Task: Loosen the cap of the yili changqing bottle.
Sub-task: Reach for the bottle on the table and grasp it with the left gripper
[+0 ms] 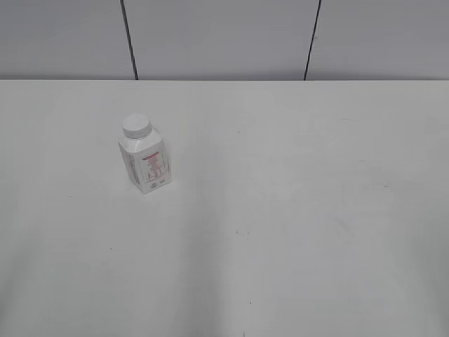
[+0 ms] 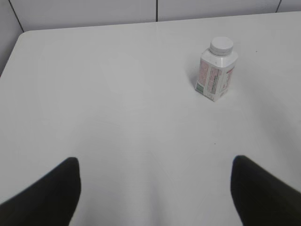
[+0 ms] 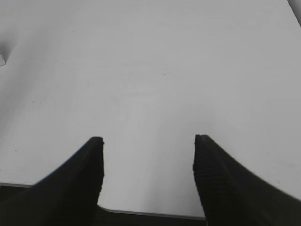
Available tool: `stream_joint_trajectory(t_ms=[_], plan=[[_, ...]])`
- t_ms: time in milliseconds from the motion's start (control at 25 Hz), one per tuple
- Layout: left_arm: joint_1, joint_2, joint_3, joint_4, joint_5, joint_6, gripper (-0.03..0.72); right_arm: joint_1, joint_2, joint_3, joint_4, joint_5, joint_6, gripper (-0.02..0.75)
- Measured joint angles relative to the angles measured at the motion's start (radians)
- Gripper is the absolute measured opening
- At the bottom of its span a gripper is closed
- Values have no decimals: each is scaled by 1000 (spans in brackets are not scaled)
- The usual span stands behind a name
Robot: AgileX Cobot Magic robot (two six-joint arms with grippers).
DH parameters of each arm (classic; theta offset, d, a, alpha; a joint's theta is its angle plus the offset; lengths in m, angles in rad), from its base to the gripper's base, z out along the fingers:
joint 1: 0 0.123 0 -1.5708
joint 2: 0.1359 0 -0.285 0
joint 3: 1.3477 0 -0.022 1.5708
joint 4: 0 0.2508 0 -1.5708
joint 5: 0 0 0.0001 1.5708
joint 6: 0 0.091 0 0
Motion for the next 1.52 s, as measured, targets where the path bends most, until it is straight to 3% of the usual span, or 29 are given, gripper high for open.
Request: stream_joint_trajectory(t_ms=[560,760,1200,1520], plan=[[0,0,-19,1,-42,-3,590,0,0,0,0,0,0,480],[0,19,-8,4,-311,-3,590,0,0,0,0,0,0,480],[0,292,215,10,-971,-3,587,0,0,0,0,0,0,480],[0,507,221,-1,-1183,-3,508,0,0,0,0,0,0,480]])
